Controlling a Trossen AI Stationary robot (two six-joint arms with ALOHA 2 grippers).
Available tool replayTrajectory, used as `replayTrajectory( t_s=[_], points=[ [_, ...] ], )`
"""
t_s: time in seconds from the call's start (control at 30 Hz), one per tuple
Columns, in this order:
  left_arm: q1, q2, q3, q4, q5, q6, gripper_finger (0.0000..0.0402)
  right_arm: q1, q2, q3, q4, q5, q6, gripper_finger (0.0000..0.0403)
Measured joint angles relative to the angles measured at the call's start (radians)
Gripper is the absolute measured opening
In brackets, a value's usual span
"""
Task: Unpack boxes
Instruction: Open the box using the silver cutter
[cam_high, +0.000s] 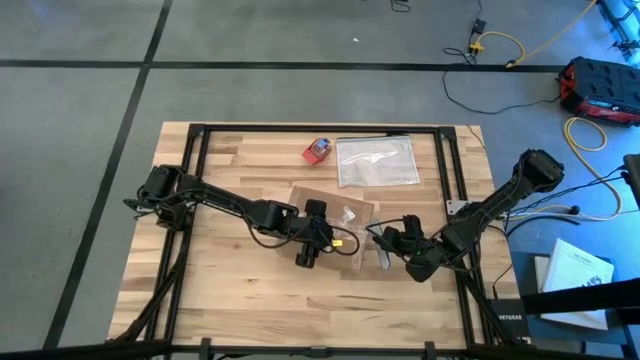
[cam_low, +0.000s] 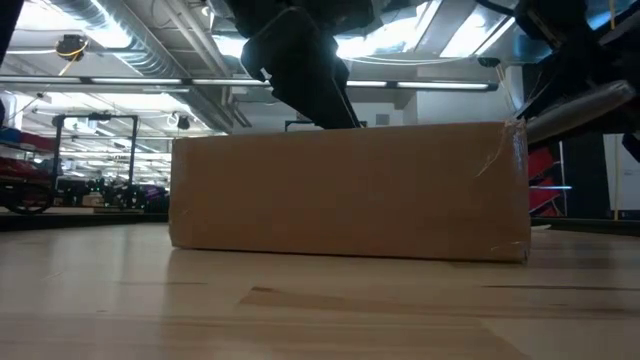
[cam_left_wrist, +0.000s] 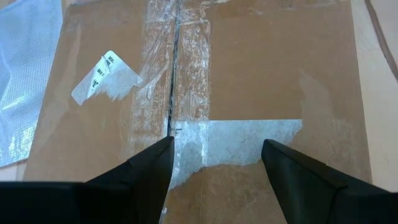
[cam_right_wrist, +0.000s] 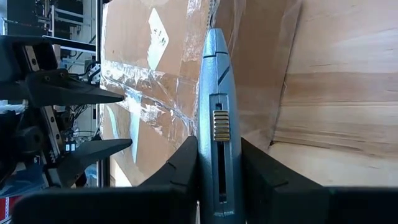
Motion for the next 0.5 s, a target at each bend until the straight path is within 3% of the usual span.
replayTrajectory(
  t_s=[0.5],
  points=[
    [0.000, 0.000, 0.000, -0.003, 0.001, -0.014, 0.0235, 0.058, -0.037, 0.000, -0.051, -0.001, 0.027, 0.0061]
  ],
)
